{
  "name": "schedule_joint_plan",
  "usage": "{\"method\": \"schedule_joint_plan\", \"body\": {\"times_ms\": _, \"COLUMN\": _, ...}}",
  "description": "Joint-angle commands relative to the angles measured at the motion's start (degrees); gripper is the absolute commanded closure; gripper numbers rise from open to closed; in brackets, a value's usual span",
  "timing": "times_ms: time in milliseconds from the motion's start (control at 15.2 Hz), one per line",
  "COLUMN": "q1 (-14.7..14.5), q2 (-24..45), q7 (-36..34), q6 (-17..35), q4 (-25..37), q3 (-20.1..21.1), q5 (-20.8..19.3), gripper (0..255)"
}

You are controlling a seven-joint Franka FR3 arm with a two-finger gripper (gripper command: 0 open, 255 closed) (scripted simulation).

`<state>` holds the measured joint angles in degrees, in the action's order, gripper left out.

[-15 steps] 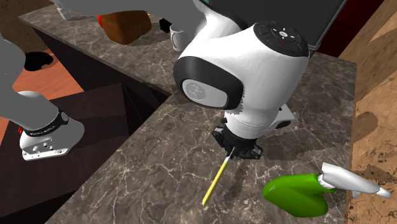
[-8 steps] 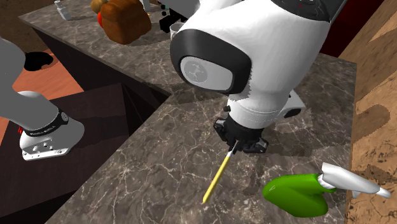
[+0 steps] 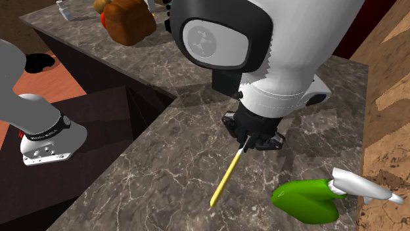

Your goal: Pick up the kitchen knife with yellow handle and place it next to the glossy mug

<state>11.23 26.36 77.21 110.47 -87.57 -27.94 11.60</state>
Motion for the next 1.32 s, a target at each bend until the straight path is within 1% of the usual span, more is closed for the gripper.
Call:
{"method": "schedule_joint_plan", "body": {"times_ms": 0, "q1": 0.0, "q2": -0.4, "q7": -0.1, "q6": -1.4, "q4": 1.0, "q3": -0.1, "q5": -0.2, "gripper": 255}}
{"method": "schedule_joint_plan", "body": {"times_ms": 924, "q1": 0.8, "q2": -1.4, "q7": -0.7, "q6": -11.5, "q4": 10.3, "q3": -0.7, "q5": -1.0, "gripper": 255}}
{"method": "schedule_joint_plan", "body": {"times_ms": 1254, "q1": -6.3, "q2": -12.1, "q7": -6.8, "q6": -6.7, "q4": -4.1, "q3": -0.4, "q5": -5.8, "gripper": 255}}
